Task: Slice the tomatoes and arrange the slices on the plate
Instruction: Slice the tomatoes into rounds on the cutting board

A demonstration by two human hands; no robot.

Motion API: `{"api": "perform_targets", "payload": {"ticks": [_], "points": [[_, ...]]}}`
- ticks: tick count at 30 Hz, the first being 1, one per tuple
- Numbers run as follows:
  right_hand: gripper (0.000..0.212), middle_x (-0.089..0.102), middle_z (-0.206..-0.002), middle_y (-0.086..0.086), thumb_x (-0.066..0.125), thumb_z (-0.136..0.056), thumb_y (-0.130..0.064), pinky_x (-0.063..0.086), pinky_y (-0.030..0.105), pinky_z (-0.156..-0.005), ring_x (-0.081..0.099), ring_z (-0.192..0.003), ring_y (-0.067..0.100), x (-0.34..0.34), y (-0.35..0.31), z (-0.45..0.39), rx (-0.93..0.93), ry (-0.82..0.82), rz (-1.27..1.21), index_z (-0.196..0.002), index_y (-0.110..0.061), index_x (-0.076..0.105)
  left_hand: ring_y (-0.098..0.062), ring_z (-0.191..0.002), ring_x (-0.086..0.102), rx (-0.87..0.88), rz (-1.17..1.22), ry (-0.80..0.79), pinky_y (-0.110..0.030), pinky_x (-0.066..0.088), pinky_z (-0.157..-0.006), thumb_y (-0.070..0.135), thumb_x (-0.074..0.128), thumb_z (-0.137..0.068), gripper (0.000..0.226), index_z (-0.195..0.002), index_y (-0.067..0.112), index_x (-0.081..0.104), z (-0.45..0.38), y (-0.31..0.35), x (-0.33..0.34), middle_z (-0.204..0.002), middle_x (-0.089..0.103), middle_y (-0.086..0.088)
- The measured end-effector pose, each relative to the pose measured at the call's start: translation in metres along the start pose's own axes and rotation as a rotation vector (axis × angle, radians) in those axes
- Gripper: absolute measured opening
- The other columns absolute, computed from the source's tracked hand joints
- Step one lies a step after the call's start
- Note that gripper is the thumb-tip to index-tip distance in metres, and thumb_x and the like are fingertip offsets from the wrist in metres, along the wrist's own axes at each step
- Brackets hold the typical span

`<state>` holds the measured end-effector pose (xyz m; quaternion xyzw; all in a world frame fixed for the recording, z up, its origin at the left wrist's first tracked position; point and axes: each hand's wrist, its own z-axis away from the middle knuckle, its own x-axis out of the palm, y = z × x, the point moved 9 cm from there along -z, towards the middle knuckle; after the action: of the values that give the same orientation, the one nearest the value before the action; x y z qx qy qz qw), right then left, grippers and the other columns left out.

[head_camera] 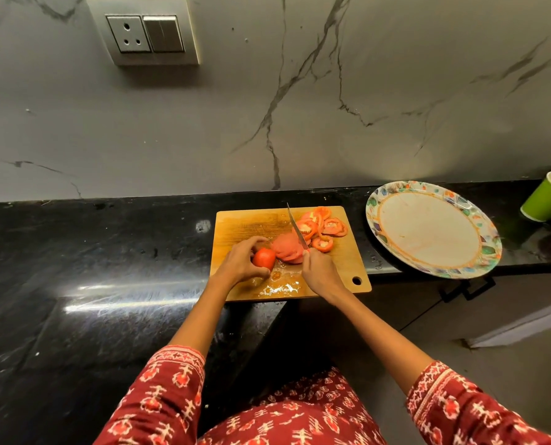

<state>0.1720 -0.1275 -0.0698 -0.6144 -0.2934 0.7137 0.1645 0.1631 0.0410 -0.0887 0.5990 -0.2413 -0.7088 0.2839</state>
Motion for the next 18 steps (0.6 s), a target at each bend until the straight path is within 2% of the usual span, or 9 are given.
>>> {"api": "perform_targets", "payload": {"ticks": [4, 7, 10, 14, 18], "points": [[0.031, 0.064, -0.089, 0.018, 0.033, -0.100, -0.016, 0.031, 0.026, -0.061, 0.060, -0.081, 0.030, 0.001, -0.006, -0.001, -0.033, 0.011, 0.008, -0.094, 0.003, 0.058, -0.026, -0.115, 0.050, -0.156, 0.008, 0.253, -0.038, 0.042, -0.096, 0.034, 0.082, -0.064, 0.076, -0.129, 0.017, 0.046, 0.008, -0.022, -0.024, -0.126, 0.053, -0.010], [0.031, 0.061, -0.083, 0.015, 0.032, -0.100, -0.016, 0.031, 0.027, -0.060, 0.054, -0.071, 0.024, 0.008, -0.011, -0.002, -0.055, 0.002, 0.005, -0.097, 0.003, 0.056, -0.025, -0.117, 0.050, -0.207, -0.045, 0.174, -0.034, 0.040, -0.094, 0.037, 0.082, -0.062, 0.073, -0.124, 0.011, 0.053, 0.011, -0.025, -0.023, -0.125, 0.056, -0.010], [0.031, 0.064, -0.084, 0.022, 0.031, -0.100, -0.016, 0.032, 0.030, -0.060, 0.055, -0.069, 0.029, 0.015, -0.014, -0.003, -0.072, -0.012, 0.016, -0.098, 0.004, 0.054, -0.028, -0.116, 0.052, -0.210, -0.015, 0.081, -0.036, 0.041, -0.096, 0.022, 0.086, -0.059, 0.076, -0.126, 0.010, 0.052, 0.017, -0.025, -0.022, -0.126, 0.055, -0.012], [0.030, 0.064, -0.087, 0.024, 0.031, -0.101, -0.016, 0.034, 0.032, -0.061, 0.060, -0.079, 0.037, 0.019, -0.016, -0.003, -0.072, -0.026, 0.018, -0.102, 0.004, 0.053, -0.029, -0.111, 0.054, -0.197, 0.015, 0.092, -0.042, 0.045, -0.096, 0.019, 0.086, -0.060, 0.070, -0.122, 0.016, 0.056, 0.022, -0.025, -0.026, -0.121, 0.057, -0.010], [0.031, 0.063, -0.084, 0.023, 0.032, -0.101, -0.016, 0.031, 0.031, -0.061, 0.058, -0.077, 0.035, 0.022, -0.019, 0.002, -0.067, -0.075, -0.005, -0.086, 0.000, 0.055, -0.023, -0.109, 0.055, -0.172, -0.035, 0.160, -0.037, 0.045, -0.087, 0.033, 0.084, -0.061, 0.064, -0.118, 0.019, 0.058, 0.023, -0.020, -0.032, -0.116, 0.060, -0.004]]}}
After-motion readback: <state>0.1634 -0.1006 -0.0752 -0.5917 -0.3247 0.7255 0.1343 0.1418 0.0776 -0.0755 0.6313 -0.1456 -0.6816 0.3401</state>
